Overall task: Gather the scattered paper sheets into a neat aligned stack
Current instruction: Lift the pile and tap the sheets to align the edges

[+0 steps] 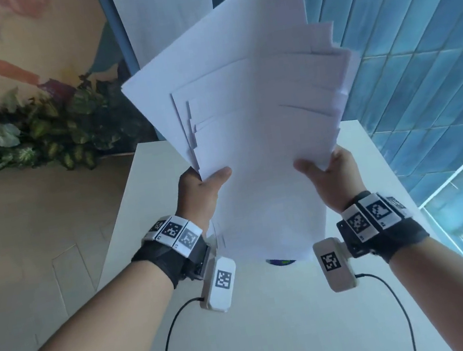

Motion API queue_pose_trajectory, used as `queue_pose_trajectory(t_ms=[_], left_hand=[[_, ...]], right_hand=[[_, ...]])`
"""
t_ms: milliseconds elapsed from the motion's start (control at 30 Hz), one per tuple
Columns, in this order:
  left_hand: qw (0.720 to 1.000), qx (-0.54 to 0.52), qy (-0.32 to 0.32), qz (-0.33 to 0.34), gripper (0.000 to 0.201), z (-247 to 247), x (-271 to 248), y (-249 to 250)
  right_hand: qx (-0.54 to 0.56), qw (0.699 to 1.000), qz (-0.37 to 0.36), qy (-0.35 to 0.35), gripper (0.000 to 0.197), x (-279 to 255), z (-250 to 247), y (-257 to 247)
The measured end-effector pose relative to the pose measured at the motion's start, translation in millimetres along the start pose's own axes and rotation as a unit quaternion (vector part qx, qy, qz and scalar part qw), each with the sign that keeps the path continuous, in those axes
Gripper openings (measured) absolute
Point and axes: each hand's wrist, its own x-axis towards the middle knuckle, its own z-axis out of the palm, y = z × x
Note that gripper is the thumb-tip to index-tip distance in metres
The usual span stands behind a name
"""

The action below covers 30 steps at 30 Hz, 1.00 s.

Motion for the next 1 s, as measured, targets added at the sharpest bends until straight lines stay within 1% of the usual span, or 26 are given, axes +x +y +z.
queue_pose_trajectory(t_ms=[67, 133, 233, 300, 367, 433, 500, 533, 733, 833, 933, 967, 1000], left_hand=[[1.0, -0.007, 0.011, 0.028, 0.013, -1.3, -3.1, 5.0], [0.999, -0.004, 0.014, 0.041, 0.014, -3.6, -7.1, 10.2], [0.999, -0.005, 0.001, 0.036, 0.008, -7.5, -12.2, 5.5], [0.999, 0.006, -0.002, 0.033, 0.01, -9.6, -14.9, 0.6], [0.999, 0.026, -0.01, 0.037, 0.016, -10.8, -16.4, -4.3], [0.998, 0.043, -0.014, 0.046, 0.024, -10.0, -16.8, -7.6], [0.997, 0.055, -0.012, 0.049, 0.027, -7.9, -15.4, -9.6], [0.997, 0.057, -0.01, 0.046, 0.027, -6.5, -14.5, -9.9], [0.998, 0.061, -0.006, 0.033, 0.016, -2.1, -8.7, -18.5], [0.997, 0.068, -0.011, 0.019, 0.02, -4.4, -4.7, -25.7], [0.997, 0.079, -0.016, 0.011, 0.02, -5.6, -0.9, -29.6], [0.997, 0.08, -0.016, 0.007, 0.024, -5.9, 1.0, -31.4], [0.997, 0.077, -0.016, 0.0, 0.032, -6.0, 2.3, -32.5]], right_hand=[[0.008, 1.0, -0.017, 0.011, 0.016, -3.0, -1.3, -4.8], [0.019, 0.999, -0.03, 0.017, 0.015, -5.1, -1.5, -8.7], [0.03, 0.999, -0.03, 0.007, 0.013, -11.2, 1.5, -8.4], [0.034, 0.999, -0.024, -0.005, 0.011, -16.6, 3.9, -4.9], [0.041, 0.999, -0.025, -0.009, 0.016, -21.6, 4.6, -1.6], [0.031, 0.999, -0.027, -0.002, 0.03, -24.4, 3.6, 1.9], [0.026, 0.999, -0.017, 0.018, 0.046, -24.4, 2.8, 5.9], [0.037, 0.999, -0.008, 0.026, 0.05, -23.7, 2.8, 8.1], [0.065, 0.997, 0.014, 0.037, 0.049, -18.1, 5.1, 23.6], [0.096, 0.994, 0.018, 0.048, 0.054, -15.6, 3.6, 27.4], [0.155, 0.986, 0.054, 0.034, 0.065, -11.5, 4.6, 36.0], [0.169, 0.983, 0.072, 0.023, 0.066, -10.3, 5.2, 41.1], [0.167, 0.982, 0.085, 0.009, 0.065, -9.5, 6.6, 46.7]])
